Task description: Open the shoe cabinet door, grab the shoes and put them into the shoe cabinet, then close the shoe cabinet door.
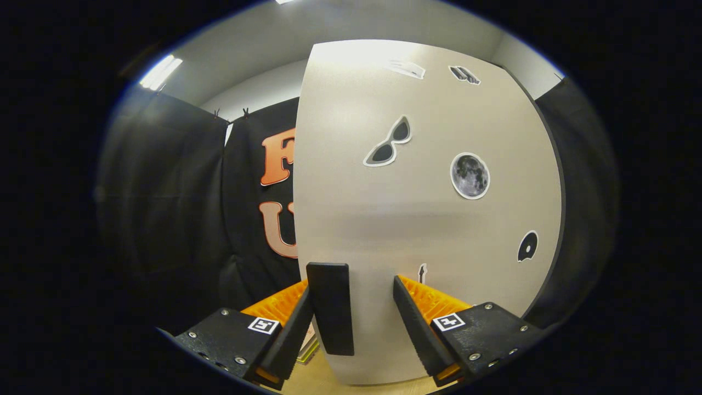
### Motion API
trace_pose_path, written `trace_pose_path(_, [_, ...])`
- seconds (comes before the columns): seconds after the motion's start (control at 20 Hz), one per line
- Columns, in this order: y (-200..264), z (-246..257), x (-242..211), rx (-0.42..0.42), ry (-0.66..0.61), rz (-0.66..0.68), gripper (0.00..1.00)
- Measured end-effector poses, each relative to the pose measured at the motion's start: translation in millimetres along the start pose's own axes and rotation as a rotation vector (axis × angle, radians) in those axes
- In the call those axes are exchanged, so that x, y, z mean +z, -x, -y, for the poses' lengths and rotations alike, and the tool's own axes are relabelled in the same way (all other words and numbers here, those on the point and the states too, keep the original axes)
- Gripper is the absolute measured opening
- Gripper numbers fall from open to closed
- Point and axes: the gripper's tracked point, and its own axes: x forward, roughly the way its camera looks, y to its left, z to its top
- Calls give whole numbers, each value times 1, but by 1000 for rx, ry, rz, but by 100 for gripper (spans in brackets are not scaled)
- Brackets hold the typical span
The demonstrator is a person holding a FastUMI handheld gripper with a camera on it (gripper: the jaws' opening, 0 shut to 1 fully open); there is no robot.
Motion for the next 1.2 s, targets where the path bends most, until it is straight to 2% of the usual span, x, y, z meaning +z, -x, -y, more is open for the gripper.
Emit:
trace_pose_path(0.45, [-10, -3, 2, -21, 6, -9, 88])
trace_pose_path(0.7, [2, -14, 15, -6, 4, 22, 89])
trace_pose_path(0.85, [27, -17, 18, -16, 13, 24, 88])
trace_pose_path(1.2, [123, 3, 13, -133, 28, 7, 88])
